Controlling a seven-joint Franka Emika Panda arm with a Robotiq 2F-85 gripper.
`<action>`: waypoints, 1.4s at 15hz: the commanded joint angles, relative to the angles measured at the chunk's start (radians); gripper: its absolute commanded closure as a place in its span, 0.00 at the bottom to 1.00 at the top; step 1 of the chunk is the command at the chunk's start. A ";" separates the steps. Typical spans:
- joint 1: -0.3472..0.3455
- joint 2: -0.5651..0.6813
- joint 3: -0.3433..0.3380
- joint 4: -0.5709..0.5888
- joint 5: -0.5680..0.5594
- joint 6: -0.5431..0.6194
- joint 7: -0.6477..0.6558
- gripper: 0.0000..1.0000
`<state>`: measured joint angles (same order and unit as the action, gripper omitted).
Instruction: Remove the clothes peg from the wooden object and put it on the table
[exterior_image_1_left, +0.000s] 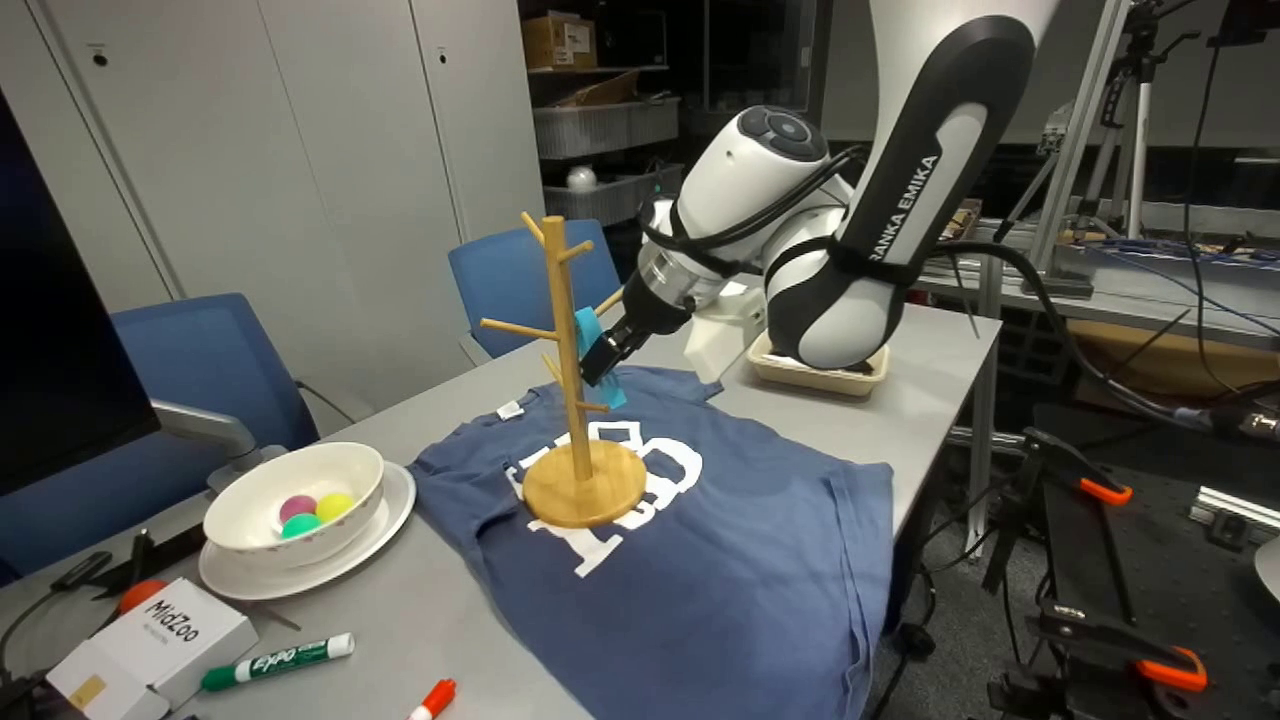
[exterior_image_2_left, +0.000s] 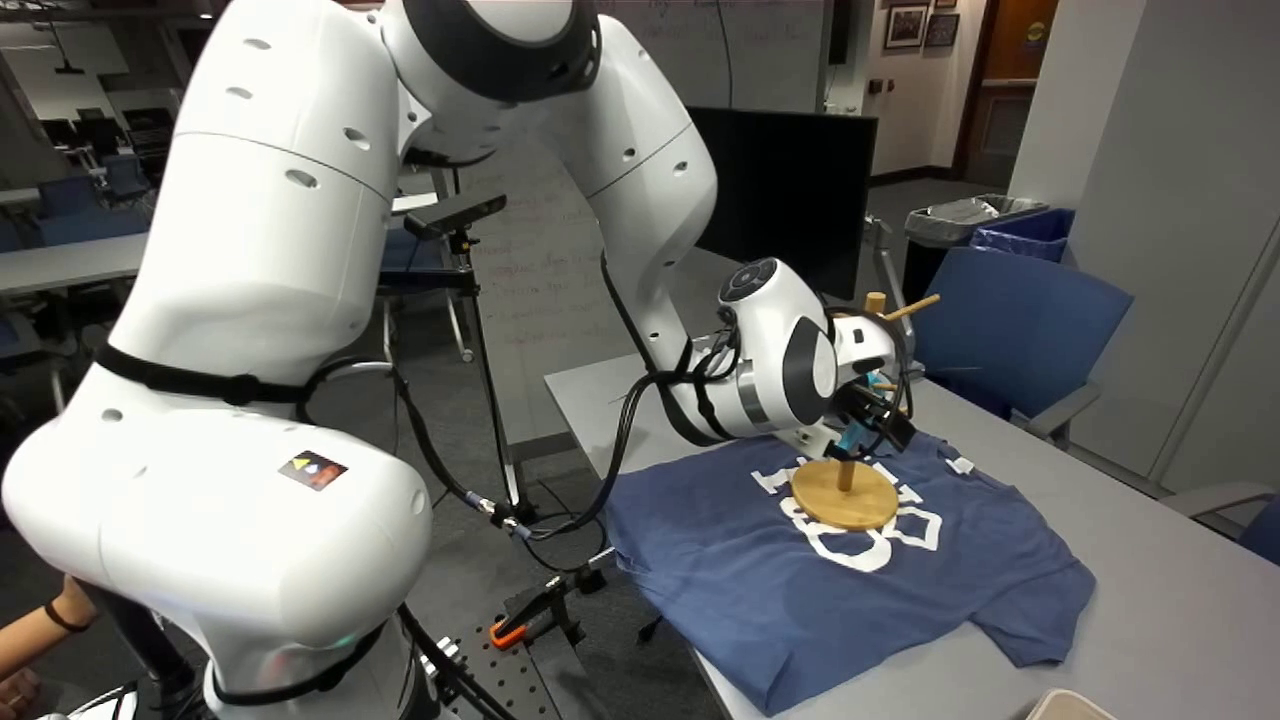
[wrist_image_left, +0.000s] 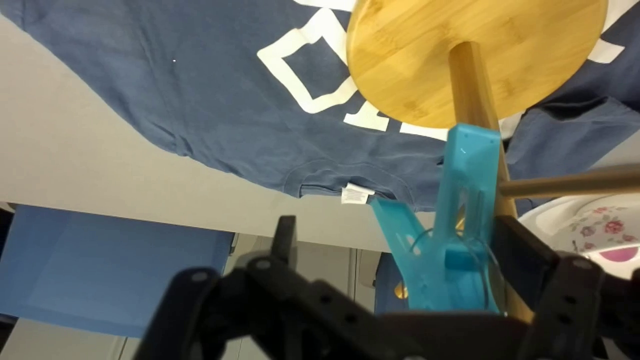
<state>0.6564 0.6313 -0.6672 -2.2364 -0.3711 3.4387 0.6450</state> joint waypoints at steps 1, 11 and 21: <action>0.057 0.034 -0.055 -0.016 0.041 0.049 0.004 0.27; 0.100 0.044 -0.097 -0.038 0.042 0.054 0.008 0.98; 0.168 0.020 -0.159 -0.094 0.050 0.113 0.001 0.94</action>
<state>0.7693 0.6533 -0.7804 -2.2948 -0.3596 3.5049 0.6450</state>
